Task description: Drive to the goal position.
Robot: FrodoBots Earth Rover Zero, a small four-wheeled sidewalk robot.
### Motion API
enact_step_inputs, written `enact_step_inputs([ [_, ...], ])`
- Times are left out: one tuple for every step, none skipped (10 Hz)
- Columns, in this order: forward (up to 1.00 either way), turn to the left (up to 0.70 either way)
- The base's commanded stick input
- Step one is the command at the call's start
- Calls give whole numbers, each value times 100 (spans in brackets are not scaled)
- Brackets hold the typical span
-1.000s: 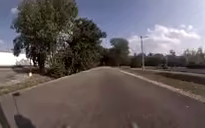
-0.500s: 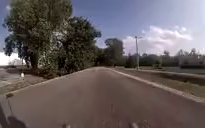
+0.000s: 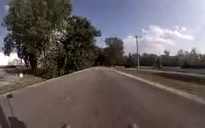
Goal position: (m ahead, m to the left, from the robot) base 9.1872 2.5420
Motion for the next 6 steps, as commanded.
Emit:
enact_step_inputs([
  [70, 0],
  [70, 0],
  [70, 0],
  [70, 0],
  [70, 0],
  [70, 0],
])
